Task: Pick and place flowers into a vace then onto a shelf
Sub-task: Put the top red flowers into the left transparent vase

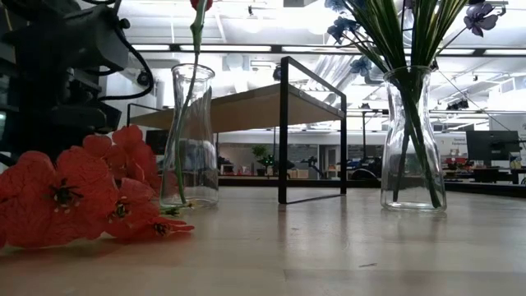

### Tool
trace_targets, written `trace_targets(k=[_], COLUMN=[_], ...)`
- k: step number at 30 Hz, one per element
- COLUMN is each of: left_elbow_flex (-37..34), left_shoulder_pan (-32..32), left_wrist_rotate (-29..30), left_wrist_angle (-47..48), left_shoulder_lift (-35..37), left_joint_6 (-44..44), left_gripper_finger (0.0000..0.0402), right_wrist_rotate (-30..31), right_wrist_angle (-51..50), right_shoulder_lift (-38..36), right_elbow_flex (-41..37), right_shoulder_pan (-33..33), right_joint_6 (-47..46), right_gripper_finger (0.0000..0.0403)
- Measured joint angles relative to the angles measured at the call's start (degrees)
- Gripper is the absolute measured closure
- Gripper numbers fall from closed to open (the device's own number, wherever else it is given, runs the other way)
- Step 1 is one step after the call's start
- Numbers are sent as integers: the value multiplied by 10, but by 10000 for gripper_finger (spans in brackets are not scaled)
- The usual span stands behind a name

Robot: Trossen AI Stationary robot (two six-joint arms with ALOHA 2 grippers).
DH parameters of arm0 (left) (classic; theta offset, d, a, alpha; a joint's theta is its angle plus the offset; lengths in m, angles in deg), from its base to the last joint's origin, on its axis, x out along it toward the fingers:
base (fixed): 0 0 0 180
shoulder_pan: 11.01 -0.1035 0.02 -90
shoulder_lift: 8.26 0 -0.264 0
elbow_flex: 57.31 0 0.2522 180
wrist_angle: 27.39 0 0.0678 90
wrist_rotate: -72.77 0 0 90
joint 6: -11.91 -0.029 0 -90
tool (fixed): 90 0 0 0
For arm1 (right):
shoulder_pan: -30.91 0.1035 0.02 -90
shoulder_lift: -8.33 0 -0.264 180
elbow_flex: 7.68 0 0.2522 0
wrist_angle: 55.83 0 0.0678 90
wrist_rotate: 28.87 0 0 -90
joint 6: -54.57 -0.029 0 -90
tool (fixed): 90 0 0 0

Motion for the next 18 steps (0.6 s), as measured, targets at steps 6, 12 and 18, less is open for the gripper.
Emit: trace_targets(k=[6, 12, 18], left_elbow_flex=[6, 38, 102], left_shoulder_pan=[1, 1, 1], left_wrist_rotate=[-6, -5, 17], left_wrist_angle=[2, 32, 111], left_shoulder_lift=[0, -1, -1], left_joint_6=[28, 32, 34], left_gripper_finger=[363, 363, 363], right_wrist_rotate=[0, 0, 0], right_wrist_angle=[0, 0, 0], right_shoulder_lift=[0, 0, 0], right_elbow_flex=[0, 0, 0], right_shoulder_pan=[0, 0, 0], right_joint_6=[0, 0, 0], right_gripper_finger=[272, 273, 274])
